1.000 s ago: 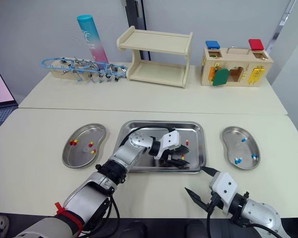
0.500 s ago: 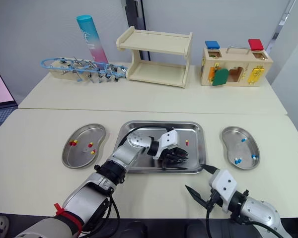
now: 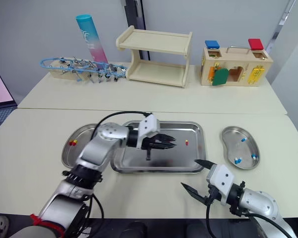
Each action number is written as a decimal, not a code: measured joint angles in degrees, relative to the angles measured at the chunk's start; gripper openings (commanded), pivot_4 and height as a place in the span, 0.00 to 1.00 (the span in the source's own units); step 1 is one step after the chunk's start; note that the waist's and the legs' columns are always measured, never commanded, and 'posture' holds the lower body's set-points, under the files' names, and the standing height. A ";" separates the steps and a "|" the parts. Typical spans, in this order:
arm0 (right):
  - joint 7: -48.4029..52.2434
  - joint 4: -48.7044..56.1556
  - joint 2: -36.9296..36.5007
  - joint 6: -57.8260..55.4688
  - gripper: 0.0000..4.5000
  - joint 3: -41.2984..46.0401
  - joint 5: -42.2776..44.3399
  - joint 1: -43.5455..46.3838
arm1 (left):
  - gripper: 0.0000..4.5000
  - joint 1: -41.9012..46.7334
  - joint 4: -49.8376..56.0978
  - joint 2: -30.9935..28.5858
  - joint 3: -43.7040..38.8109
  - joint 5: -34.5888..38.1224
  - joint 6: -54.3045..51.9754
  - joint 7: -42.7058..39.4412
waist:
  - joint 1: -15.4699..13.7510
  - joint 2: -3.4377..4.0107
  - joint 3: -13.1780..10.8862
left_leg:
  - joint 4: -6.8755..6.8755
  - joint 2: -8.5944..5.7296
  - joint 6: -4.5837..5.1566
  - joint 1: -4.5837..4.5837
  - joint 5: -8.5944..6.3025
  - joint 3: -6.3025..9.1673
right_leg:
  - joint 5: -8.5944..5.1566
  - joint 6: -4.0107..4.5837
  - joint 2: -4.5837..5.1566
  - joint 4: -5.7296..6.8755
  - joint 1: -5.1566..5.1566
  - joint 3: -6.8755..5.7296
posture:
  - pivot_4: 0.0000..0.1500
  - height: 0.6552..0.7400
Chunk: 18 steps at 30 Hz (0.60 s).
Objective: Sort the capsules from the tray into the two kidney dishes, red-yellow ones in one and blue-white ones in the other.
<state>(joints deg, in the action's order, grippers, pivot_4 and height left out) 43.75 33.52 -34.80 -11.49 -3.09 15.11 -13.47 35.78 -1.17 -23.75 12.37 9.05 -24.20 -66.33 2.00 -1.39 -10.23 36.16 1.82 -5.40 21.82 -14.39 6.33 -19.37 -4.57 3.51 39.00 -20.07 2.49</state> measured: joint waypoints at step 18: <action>10.46 -12.41 2.95 1.52 1.00 -8.81 1.91 19.21 | 0.11 -29.27 21.04 -14.36 -37.70 10.85 -18.11 20.26 | -0.39 0.00 -0.06 | -0.02 0.03 0.00 0.01 0.00 0.04 | 0.00 0.01 0.03 0.01 -0.05 -0.06 | 1.00 1.00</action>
<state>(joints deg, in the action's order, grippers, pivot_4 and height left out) 54.20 21.11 -31.85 -9.97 -11.90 17.01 5.73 6.51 19.88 -38.11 -25.33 19.90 -42.31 -46.08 1.62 -1.39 -10.29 36.14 1.84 -5.40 21.84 -14.39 6.36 -19.37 -4.56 3.53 39.01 -20.12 2.43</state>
